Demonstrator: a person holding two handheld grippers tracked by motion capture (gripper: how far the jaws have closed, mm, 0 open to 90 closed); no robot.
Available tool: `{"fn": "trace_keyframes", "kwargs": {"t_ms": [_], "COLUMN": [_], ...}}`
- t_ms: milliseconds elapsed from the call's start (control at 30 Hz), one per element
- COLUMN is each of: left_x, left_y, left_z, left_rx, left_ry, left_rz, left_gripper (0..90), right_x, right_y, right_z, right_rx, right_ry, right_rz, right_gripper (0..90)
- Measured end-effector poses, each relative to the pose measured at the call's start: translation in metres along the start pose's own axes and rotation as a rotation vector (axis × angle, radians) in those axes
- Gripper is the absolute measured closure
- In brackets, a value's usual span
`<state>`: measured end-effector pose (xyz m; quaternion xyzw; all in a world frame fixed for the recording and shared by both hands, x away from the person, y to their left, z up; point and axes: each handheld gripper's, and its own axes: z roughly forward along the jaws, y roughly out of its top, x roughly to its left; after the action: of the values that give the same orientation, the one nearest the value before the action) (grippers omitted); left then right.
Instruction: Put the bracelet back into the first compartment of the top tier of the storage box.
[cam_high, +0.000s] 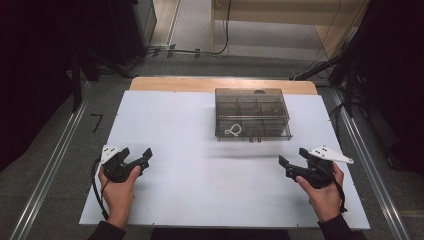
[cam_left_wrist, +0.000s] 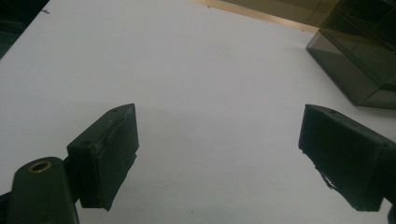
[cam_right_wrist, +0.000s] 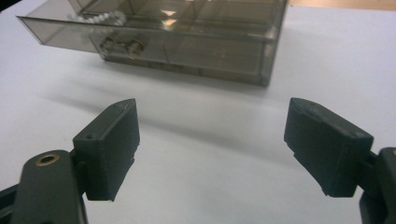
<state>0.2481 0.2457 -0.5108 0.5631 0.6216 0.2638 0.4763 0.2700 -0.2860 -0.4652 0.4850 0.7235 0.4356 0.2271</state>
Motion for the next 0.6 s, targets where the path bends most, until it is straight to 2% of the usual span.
{"fn": "trace_keyframes", "kwargs": {"t_ms": [200, 600], "left_x": [-0.004, -0.016], "left_y": [0.000, 0.001], "left_z": [-0.002, -0.006], "left_rx": [-0.015, -0.028], "left_ry": [-0.021, -0.033], "left_rz": [-0.006, 0.041], "left_gripper": [12.6, 14.9], "right_x": [-0.012, -0.033], "right_y": [-0.010, -0.032], "right_z": [-0.011, -0.029], "right_rx": [0.006, 0.030], "right_ry": [-0.029, -0.079], "right_rz": [0.022, 0.051], "right_gripper": [17.1, 17.1]}}
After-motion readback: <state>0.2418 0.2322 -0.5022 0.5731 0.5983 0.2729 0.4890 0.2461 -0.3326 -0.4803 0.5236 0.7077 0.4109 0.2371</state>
